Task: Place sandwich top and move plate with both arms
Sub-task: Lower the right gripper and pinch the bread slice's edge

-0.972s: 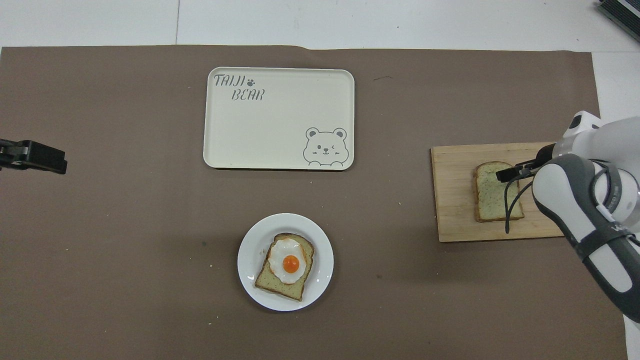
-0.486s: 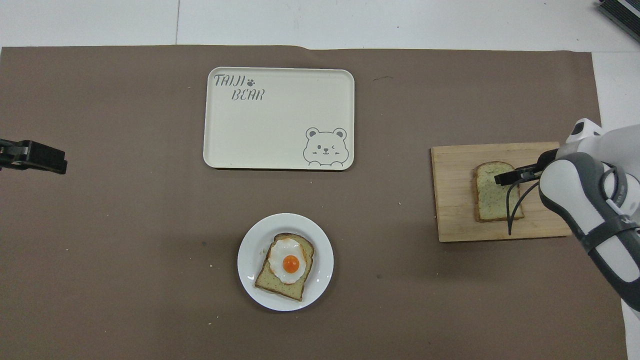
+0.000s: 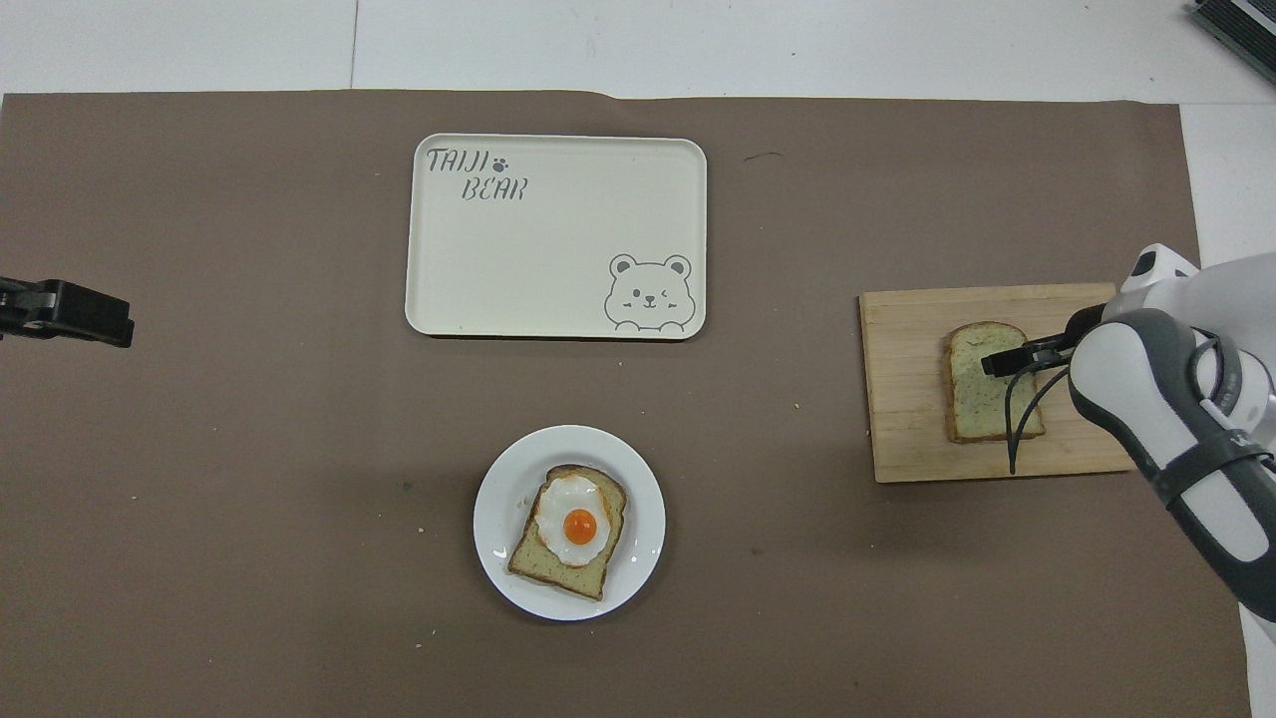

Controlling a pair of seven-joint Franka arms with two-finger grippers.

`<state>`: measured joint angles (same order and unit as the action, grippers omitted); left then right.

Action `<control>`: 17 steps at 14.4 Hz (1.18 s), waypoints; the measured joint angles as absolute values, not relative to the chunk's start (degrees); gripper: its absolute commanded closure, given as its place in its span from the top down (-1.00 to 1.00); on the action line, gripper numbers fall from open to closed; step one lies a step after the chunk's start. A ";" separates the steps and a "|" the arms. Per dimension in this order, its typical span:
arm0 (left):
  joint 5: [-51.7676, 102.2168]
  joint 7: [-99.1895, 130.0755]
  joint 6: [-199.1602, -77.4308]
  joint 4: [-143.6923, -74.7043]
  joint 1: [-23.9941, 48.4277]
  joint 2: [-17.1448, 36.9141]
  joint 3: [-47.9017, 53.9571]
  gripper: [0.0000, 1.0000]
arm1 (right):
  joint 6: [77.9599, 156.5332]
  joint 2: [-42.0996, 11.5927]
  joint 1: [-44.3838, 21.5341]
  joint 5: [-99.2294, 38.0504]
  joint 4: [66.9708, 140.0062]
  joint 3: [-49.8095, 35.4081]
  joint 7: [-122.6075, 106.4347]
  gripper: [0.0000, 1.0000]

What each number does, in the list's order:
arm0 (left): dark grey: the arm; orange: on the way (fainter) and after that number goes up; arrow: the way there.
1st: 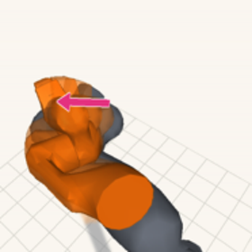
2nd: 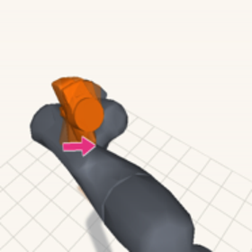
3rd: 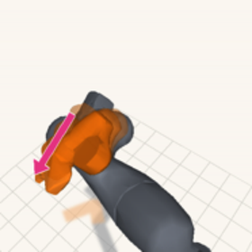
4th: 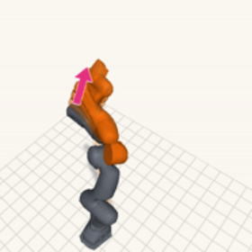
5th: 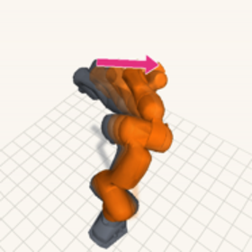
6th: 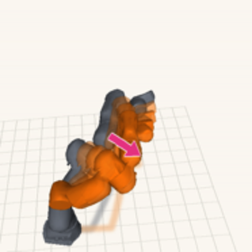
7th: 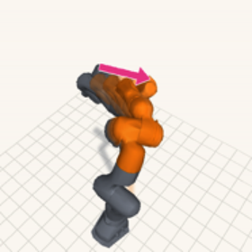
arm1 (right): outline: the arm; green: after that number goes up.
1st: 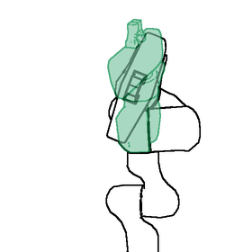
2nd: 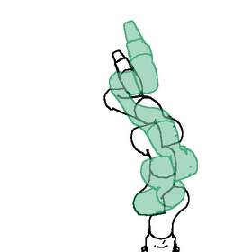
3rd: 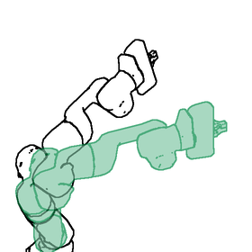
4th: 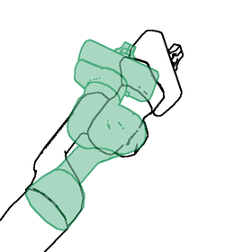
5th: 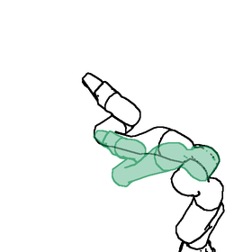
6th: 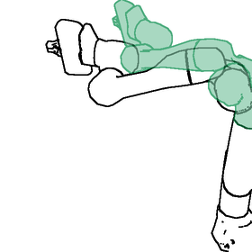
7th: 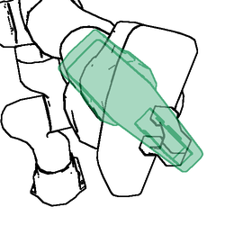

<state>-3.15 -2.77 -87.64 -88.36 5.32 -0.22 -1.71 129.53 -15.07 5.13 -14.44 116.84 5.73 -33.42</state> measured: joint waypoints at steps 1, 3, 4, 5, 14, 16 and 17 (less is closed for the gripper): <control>-3.15 -2.77 -87.64 -88.36 5.32 -0.22 -1.71 1.00 | 129.53 -15.07 5.13 -14.45 116.94 5.74 -33.42 0.78; -3.15 -2.77 -87.64 -88.36 5.32 -0.22 -1.71 1.00 | 129.53 -15.07 5.13 -14.46 117.10 5.74 -33.42 0.49; -3.15 -2.77 -87.64 -88.36 5.32 -0.22 -1.71 1.00 | 129.53 -15.07 5.13 -14.46 117.14 5.75 -33.42 0.32; -3.15 -2.77 -87.64 -88.36 5.32 -0.22 -1.71 1.00 | 129.53 -15.08 5.14 -14.46 117.20 5.77 -33.42 0.06; -3.15 -2.76 -87.64 -88.36 5.32 -0.22 -1.71 1.00 | 129.53 -14.79 5.27 -14.69 117.31 5.87 -33.06 -1.00; -3.15 -2.76 -87.64 -88.36 5.32 -0.22 -1.71 1.00 | 129.53 -14.79 5.27 -14.69 117.31 5.87 -32.79 -1.00; -3.15 -2.76 -87.64 -88.36 5.32 -0.22 -1.71 1.00 | 129.53 -14.79 5.27 -14.69 117.31 5.87 -32.73 -1.00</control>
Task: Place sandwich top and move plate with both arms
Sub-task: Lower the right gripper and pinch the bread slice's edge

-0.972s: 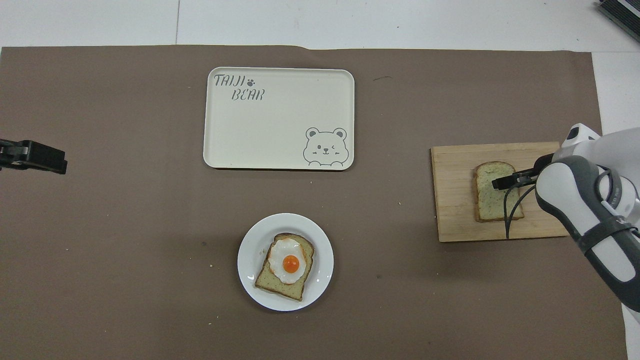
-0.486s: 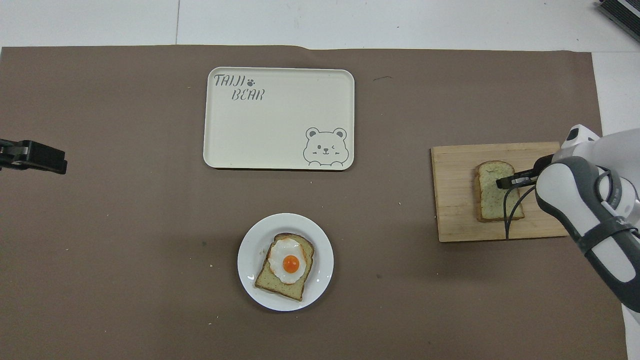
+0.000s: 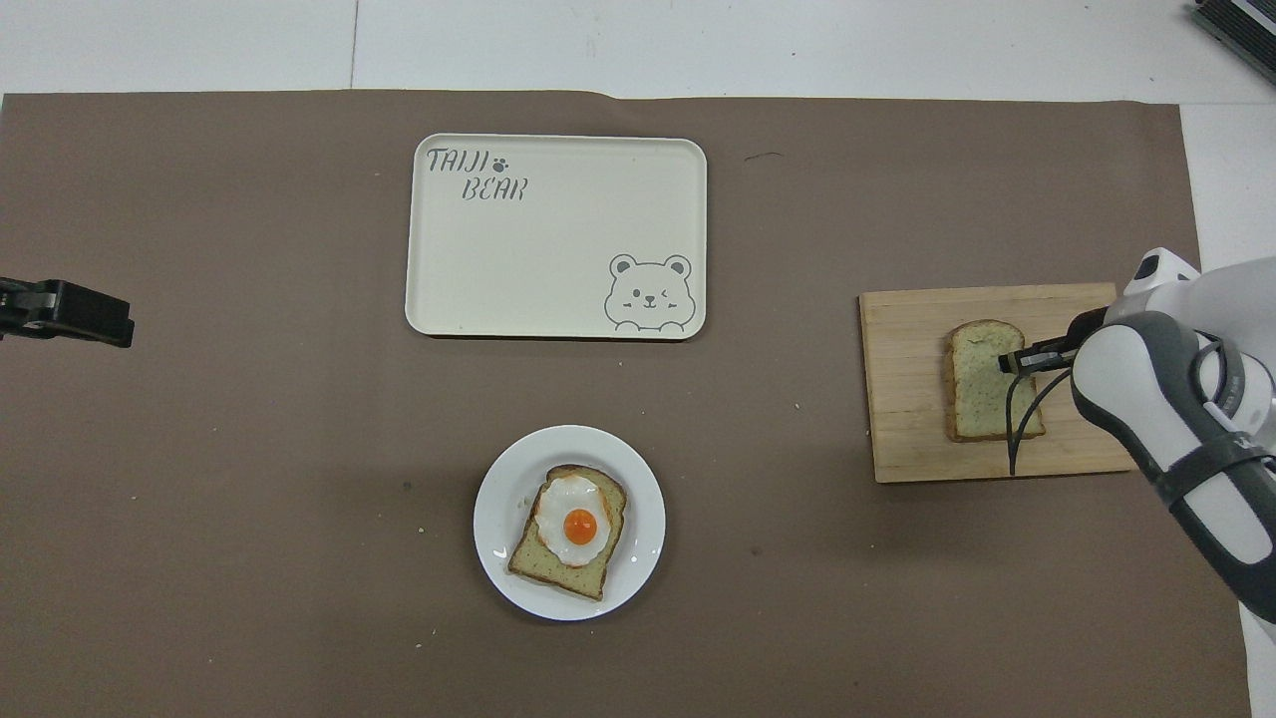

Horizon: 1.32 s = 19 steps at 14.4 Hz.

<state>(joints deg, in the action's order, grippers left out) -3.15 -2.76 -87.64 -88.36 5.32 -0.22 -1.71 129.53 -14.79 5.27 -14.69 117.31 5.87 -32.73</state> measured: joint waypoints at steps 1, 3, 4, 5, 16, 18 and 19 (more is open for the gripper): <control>-3.15 -2.76 -87.64 -88.36 5.32 -0.22 -1.71 1.00 | 129.53 -14.79 5.27 -14.69 117.30 5.87 -32.71 -1.00; -3.15 -2.76 -87.64 -88.36 5.32 -0.22 -1.71 1.00 | 129.53 -14.77 5.27 -14.69 117.30 5.86 -32.67 -1.00; -3.15 -2.76 -87.64 -88.36 5.32 -0.22 -1.71 1.00 | 129.53 -14.77 5.27 -14.69 117.30 5.86 -32.65 -1.00; -3.15 -2.76 -87.64 -88.36 5.32 -0.22 -1.71 1.00 | 129.53 -14.77 5.27 -14.69 117.30 5.86 -32.55 -1.00; -3.15 -2.76 -87.64 -88.36 5.32 -0.22 -1.71 1.00 | 129.26 -14.84 5.24 -14.69 116.36 5.82 -31.94 -1.00; -3.15 -2.76 -87.64 -88.36 5.32 -0.22 -1.71 1.00 | 128.16 -14.84 4.99 -14.69 115.45 5.74 -30.93 -1.00; -3.15 -2.76 -87.64 -88.36 5.32 -0.22 -1.71 1.00 | 127.15 -14.84 4.85 -14.69 114.78 5.70 -30.42 -1.00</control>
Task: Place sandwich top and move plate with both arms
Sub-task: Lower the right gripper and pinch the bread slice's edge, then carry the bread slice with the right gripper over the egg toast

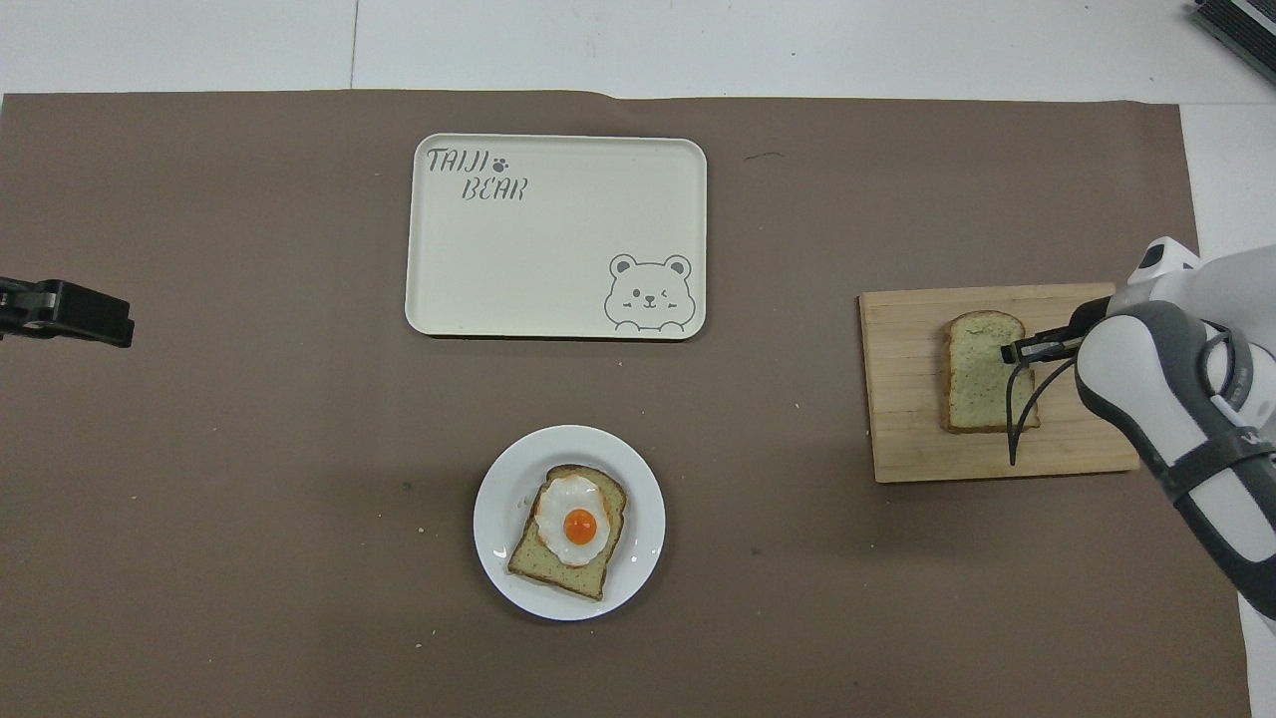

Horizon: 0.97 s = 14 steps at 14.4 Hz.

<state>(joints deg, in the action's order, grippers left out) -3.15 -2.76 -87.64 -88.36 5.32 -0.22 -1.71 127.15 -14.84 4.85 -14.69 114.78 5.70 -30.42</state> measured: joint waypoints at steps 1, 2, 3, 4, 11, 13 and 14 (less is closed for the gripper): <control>-3.15 -2.76 -87.64 -88.36 5.32 -0.22 -1.71 1.00 | 125.86 -14.84 4.83 -14.69 113.94 5.63 -29.97 -1.00; -3.15 -2.76 -87.64 -88.36 5.32 -0.22 -1.71 1.00 | 124.47 -14.82 4.83 -14.69 113.08 5.61 -29.75 -1.00; -3.15 -2.76 -87.64 -88.36 5.32 -0.22 -1.71 1.00 | 122.81 -14.81 4.83 -14.69 112.14 5.61 -29.66 -1.00; -3.15 -2.76 -87.64 -88.36 5.32 -0.22 -1.71 1.00 | 121.09 -14.75 4.83 -14.69 111.11 5.61 -29.31 -1.00; -3.15 -2.76 -87.64 -88.36 5.32 -0.22 -1.71 1.00 | 108.39 -10.77 4.79 -14.70 107.85 4.47 -26.30 -1.00; -3.15 -2.76 -87.64 -88.36 5.32 -0.22 -1.71 1.00 | 106.26 -9.85 4.77 -14.71 107.85 2.90 -26.24 -1.00; -3.15 -2.76 -87.64 -88.36 5.32 -0.22 -1.71 1.00 | 105.92 -9.70 4.73 -14.72 107.86 1.58 -25.47 -1.00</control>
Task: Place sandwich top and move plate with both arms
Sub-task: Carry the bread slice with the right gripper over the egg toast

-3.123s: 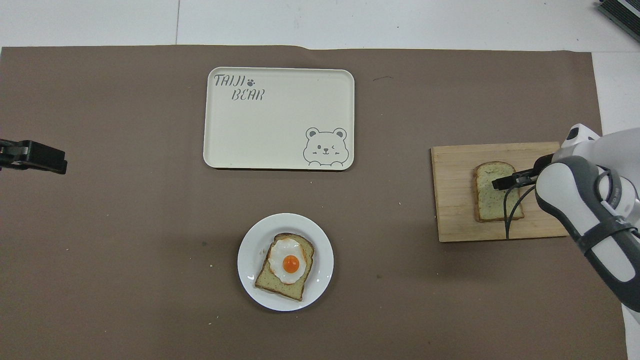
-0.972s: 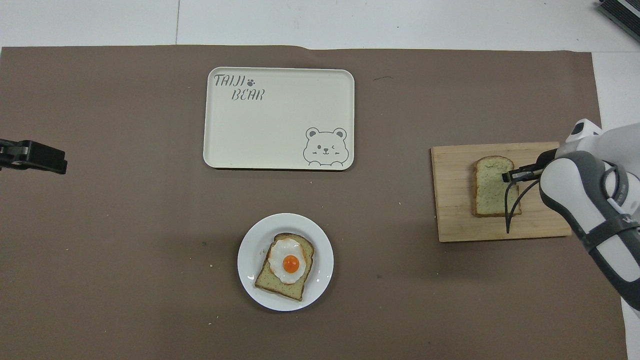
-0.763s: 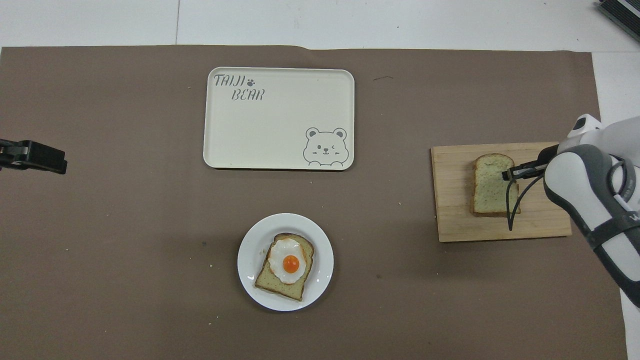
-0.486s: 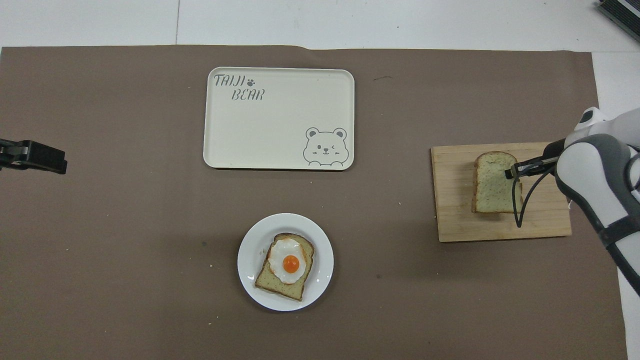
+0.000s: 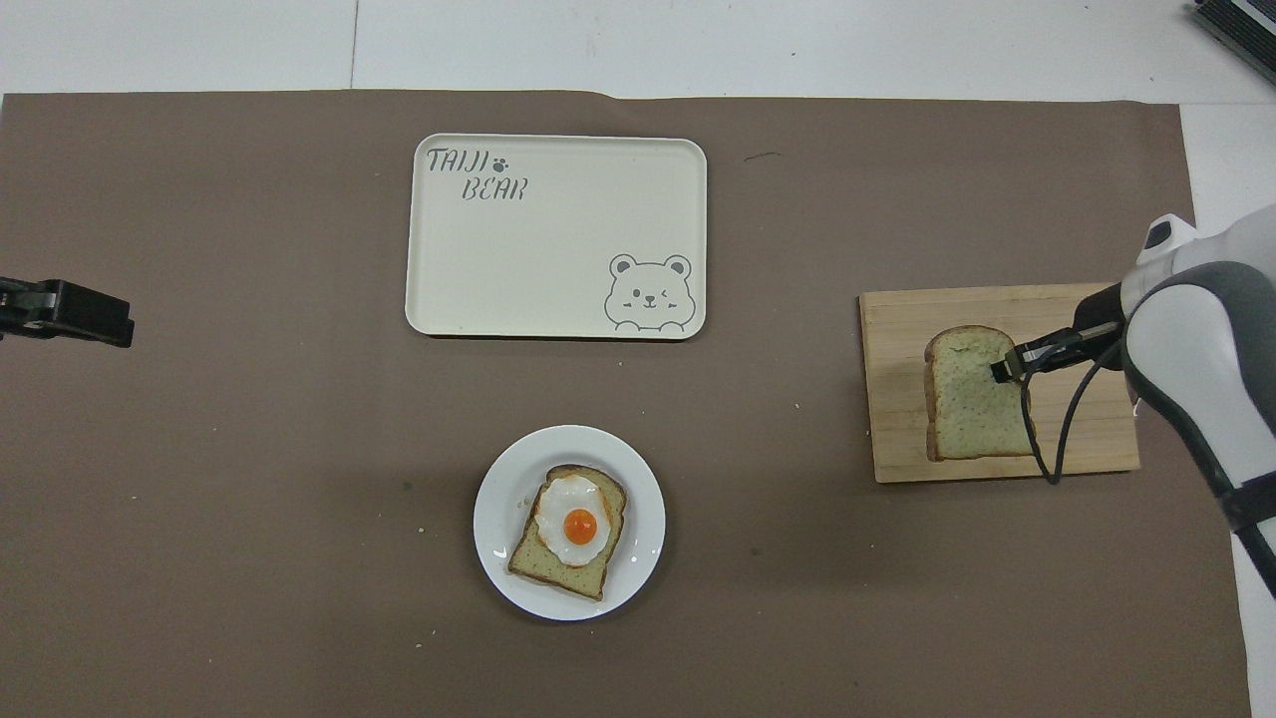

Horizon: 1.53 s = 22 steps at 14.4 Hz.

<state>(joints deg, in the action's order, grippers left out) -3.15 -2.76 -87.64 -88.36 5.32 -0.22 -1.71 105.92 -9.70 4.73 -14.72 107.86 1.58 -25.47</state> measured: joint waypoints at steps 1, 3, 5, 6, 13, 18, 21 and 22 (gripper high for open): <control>-3.15 -2.76 -87.64 -88.36 5.32 -0.22 -1.71 1.00 | 105.90 -9.70 4.69 -14.73 107.89 0.16 -24.00 -1.00; -3.15 -2.76 -87.64 -88.36 5.32 -0.22 -1.71 1.00 | 105.90 -9.70 4.57 -14.73 107.96 -2.66 -21.30 -1.00; -3.15 -2.76 -87.64 -88.36 5.32 -0.22 -1.71 1.00 | 105.95 -9.70 4.18 -14.73 108.01 -4.87 -19.14 -1.00; -3.15 -2.76 -87.64 -88.36 5.32 -0.22 -1.71 1.00 | 106.02 -9.69 3.25 -14.73 108.01 -5.41 -17.90 -1.00; -3.15 -2.76 -87.64 -88.36 5.32 -0.22 -1.71 1.00 | 107.89 -9.58 -8.19 -14.91 108.01 -5.87 -4.51 -1.00; -3.15 -2.75 -87.64 -88.36 5.32 -0.22 -1.71 1.00 | 111.75 -9.38 -15.27 -16.45 108.02 -6.18 3.61 -1.00; -3.15 -2.75 -87.64 -88.36 5.32 -0.22 -1.71 1.00 | 112.56 -9.18 -19.56 -20.56 108.06 -6.23 6.85 -1.00; -3.15 -2.75 -87.64 -88.36 5.32 -0.22 -1.71 1.00 | 113.36 -9.22 -21.16 -21.43 108.25 -6.24 8.01 -1.00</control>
